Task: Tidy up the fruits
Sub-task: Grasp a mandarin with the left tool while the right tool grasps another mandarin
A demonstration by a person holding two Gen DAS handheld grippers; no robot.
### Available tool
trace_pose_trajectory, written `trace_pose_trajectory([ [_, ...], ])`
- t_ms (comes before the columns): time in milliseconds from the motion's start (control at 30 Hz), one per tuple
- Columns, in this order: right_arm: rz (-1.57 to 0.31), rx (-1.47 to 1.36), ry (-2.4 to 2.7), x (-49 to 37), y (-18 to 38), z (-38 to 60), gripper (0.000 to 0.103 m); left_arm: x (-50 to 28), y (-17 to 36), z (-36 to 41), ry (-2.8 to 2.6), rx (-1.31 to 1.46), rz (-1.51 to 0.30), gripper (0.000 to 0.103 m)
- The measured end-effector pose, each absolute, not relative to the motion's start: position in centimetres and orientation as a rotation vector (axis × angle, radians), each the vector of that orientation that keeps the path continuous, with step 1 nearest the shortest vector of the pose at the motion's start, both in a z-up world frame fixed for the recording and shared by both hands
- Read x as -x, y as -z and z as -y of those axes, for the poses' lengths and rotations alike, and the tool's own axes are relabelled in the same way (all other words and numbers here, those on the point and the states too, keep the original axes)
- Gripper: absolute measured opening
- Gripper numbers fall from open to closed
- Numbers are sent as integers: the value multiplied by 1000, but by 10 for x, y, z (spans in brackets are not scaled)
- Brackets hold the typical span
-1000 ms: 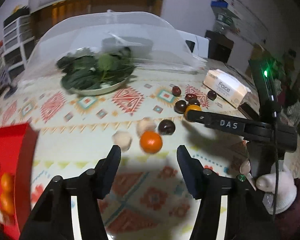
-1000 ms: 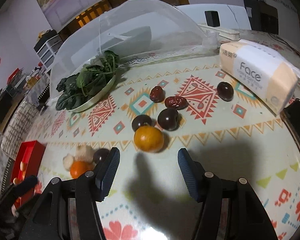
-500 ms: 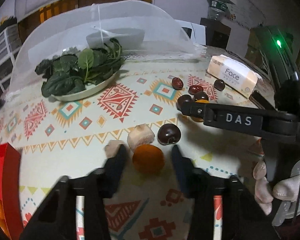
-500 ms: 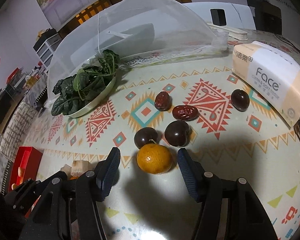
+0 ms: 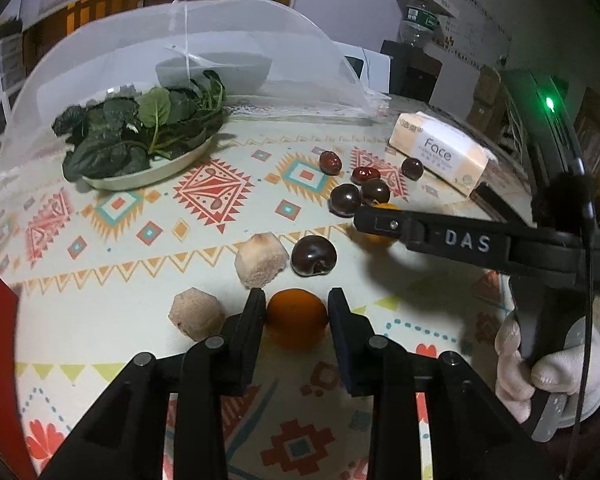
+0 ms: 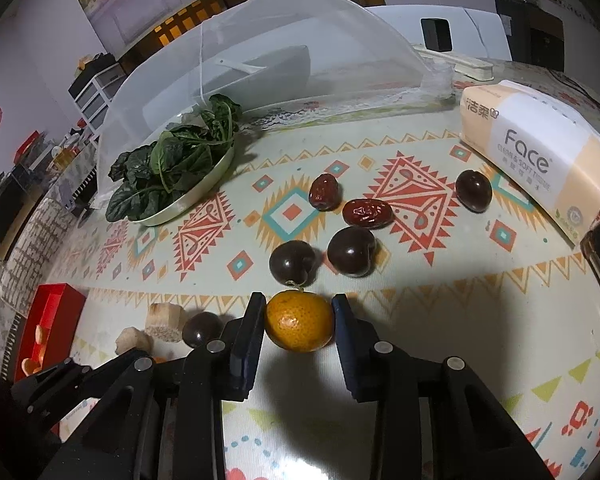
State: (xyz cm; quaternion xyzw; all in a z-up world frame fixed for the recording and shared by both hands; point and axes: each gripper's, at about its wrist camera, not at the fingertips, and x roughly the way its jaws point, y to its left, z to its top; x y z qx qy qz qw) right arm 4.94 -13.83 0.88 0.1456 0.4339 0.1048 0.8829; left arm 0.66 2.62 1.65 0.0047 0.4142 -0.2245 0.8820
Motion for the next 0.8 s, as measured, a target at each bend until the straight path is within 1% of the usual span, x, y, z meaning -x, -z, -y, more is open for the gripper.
trace_pose_trajectory([
  [33,-905,-308,-223,-49,-9,139,36,-9,-15,-28,477,10,-872,37],
  [67,-907,-313,-226,-50,-8,139,36,-10,-15,-29,484,24,-879,38],
  [167,-909,-313,-231,-49,-8,138,36,-13,-12,-29,498,46,-902,39],
  [267,-903,-299,-230,-47,-9,136,36,-11,-12,-22,472,-1,-903,39],
  [300,-902,-293,-228,-47,-9,135,36,-10,-11,-20,454,-21,-906,32],
  [400,-894,-276,-222,-46,-10,133,36,-7,-12,-16,422,-61,-892,32],
  [567,-885,-276,-217,-45,-11,133,36,-4,-15,-22,398,-45,-882,31],
  [667,-864,-276,-206,-41,-13,134,36,8,-30,-29,386,-32,-854,31],
  [800,-836,-283,-203,-26,-26,136,36,42,-60,-50,356,-22,-771,31],
])
